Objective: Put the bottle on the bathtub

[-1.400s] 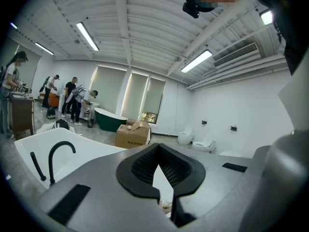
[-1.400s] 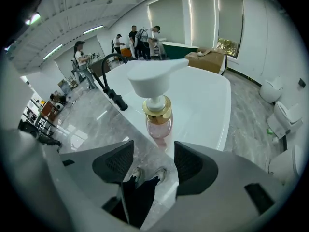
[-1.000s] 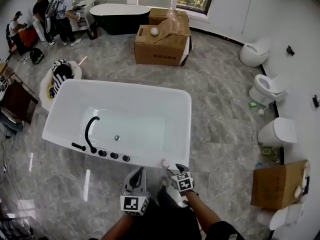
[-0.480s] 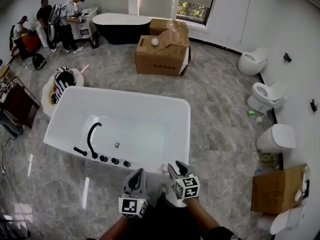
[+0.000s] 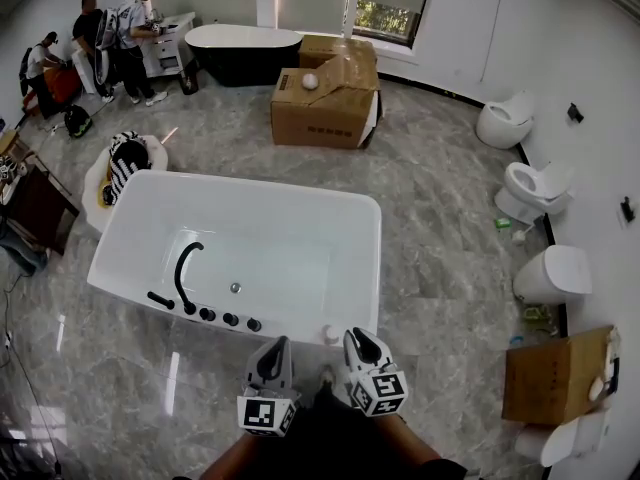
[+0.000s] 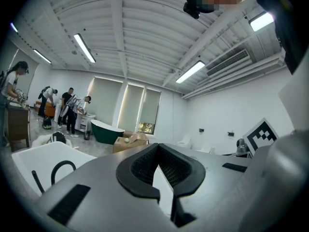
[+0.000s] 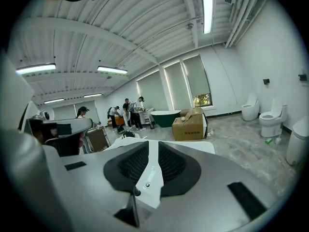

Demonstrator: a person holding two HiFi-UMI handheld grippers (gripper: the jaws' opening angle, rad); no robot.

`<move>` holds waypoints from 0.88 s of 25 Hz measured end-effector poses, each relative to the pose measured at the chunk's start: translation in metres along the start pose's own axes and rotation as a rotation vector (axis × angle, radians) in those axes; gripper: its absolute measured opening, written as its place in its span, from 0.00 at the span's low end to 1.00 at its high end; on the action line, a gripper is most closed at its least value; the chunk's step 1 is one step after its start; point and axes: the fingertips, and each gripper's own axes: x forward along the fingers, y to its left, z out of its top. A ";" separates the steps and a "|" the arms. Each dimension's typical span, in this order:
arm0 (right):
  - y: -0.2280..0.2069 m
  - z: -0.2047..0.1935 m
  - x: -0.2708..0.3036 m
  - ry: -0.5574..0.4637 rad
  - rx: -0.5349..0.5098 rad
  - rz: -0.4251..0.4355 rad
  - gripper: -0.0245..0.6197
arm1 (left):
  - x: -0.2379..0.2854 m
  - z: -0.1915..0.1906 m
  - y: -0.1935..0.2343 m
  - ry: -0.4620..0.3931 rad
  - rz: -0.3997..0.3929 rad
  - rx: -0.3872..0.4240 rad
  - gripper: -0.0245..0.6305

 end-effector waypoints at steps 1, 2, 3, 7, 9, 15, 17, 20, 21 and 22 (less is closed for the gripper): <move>0.002 0.001 -0.005 -0.010 -0.005 -0.004 0.13 | -0.002 -0.001 -0.001 -0.002 0.001 -0.004 0.06; 0.004 0.002 -0.010 -0.022 -0.009 -0.009 0.12 | -0.003 -0.001 -0.002 -0.005 0.003 -0.010 0.06; 0.005 0.002 -0.014 -0.032 -0.009 -0.014 0.10 | -0.004 -0.001 -0.003 -0.011 0.007 -0.016 0.06; 0.009 -0.009 -0.023 -0.030 0.015 -0.020 0.06 | -0.004 -0.005 -0.005 -0.014 0.002 0.002 0.06; 0.010 -0.014 -0.023 -0.021 0.014 -0.018 0.06 | -0.002 -0.006 -0.006 -0.004 -0.002 -0.010 0.06; 0.003 -0.017 -0.022 -0.017 -0.003 -0.028 0.05 | 0.001 -0.010 -0.011 -0.007 -0.011 0.006 0.06; 0.002 -0.015 -0.022 -0.017 -0.005 -0.028 0.05 | 0.002 -0.010 -0.012 -0.003 -0.010 0.002 0.06; 0.002 -0.017 -0.021 -0.014 -0.009 -0.022 0.05 | 0.004 -0.011 -0.012 0.013 -0.004 -0.021 0.06; 0.003 -0.018 -0.020 -0.013 -0.009 -0.020 0.05 | 0.005 -0.012 -0.012 0.014 -0.003 -0.024 0.06; 0.003 -0.019 -0.019 -0.011 -0.009 -0.017 0.05 | 0.006 -0.013 -0.011 0.013 -0.003 -0.023 0.06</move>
